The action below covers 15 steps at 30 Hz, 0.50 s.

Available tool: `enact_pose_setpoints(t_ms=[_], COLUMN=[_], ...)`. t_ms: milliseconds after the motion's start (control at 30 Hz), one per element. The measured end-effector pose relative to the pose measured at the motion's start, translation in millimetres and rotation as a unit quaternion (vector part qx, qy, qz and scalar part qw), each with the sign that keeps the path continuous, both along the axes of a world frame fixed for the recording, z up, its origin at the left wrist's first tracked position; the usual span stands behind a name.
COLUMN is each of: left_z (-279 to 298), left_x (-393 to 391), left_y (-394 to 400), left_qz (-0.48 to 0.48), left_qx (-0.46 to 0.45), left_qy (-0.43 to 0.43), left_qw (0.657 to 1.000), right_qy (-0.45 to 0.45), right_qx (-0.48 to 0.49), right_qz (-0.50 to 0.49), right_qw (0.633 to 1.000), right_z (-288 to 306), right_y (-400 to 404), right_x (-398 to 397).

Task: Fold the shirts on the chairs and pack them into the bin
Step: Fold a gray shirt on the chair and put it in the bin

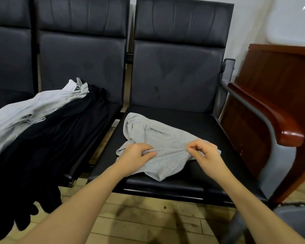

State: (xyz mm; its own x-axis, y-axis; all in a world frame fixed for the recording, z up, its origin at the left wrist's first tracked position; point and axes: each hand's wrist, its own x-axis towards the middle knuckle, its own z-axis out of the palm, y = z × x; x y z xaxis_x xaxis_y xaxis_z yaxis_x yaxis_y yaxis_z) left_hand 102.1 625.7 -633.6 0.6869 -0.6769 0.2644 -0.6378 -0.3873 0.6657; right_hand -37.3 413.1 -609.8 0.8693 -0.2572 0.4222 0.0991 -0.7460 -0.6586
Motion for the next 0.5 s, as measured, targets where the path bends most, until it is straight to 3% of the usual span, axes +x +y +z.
enact_pose_setpoints(t_ms=[67,200,333,500], left_z=[6,31,55,66], left_x=[-5,-16,-39,-66], left_y=[-1,-5,-6,-7], left_qz=[0.004,0.031,0.005,-0.073], left_qx=[-0.019,-0.142,-0.208,-0.136], left_qy=[-0.022,-0.101,-0.057,0.047], left_qw=[1.000,0.984,0.976,0.987], right_qy=[0.008,-0.030,-0.081,-0.077], right_qx=[-0.020,-0.011,0.057,0.083], right_qz=[-0.022,-0.062,-0.045,-0.032], right_qw=[1.000,0.998,0.994,0.993], right_z=[-2,6,14,21], right_y=[-1,2,0,2], right_x=[-9,-21,-30,-45])
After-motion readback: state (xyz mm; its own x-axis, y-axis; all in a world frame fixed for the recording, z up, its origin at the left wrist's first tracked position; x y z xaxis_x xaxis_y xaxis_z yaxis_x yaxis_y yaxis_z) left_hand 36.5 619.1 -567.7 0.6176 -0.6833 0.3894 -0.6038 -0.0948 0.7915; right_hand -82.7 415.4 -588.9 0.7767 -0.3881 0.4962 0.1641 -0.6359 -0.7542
